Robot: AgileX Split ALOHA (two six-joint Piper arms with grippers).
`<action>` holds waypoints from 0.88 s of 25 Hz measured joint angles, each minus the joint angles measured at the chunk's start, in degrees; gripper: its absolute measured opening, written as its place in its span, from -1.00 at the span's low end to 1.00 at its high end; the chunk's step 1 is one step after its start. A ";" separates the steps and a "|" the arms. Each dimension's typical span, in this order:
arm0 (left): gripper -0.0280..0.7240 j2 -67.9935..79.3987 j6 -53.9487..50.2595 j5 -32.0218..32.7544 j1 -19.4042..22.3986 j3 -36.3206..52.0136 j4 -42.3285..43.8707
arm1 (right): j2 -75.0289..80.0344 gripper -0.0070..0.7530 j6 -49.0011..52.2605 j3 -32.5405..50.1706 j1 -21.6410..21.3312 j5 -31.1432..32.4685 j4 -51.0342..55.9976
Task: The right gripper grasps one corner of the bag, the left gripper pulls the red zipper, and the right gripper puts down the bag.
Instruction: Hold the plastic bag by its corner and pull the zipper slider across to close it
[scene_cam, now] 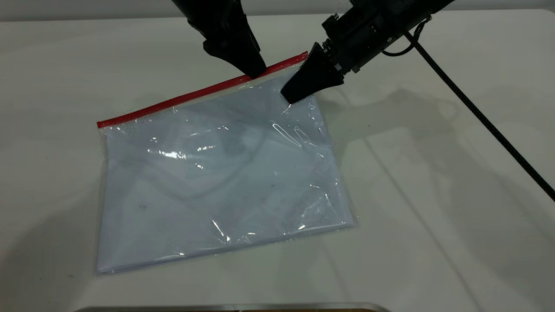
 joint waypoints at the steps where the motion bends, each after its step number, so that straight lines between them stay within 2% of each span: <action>1: 0.53 0.33 0.00 0.00 0.00 0.00 -0.32 | 0.00 -0.89 0.00 0.00 0.00 0.00 0.00; 8: 0.31 0.99 4.05 -0.13 0.00 0.00 -5.10 | 0.00 -0.89 0.00 0.00 0.00 -0.06 0.07; 14: 0.08 0.99 4.52 -0.13 0.00 0.00 -5.17 | 0.00 -0.89 0.00 0.00 -0.06 -0.10 0.07; 22: 0.02 2.42 4.58 -0.13 0.00 -0.04 -5.17 | 0.00 -0.89 0.00 0.00 -0.06 -0.10 0.08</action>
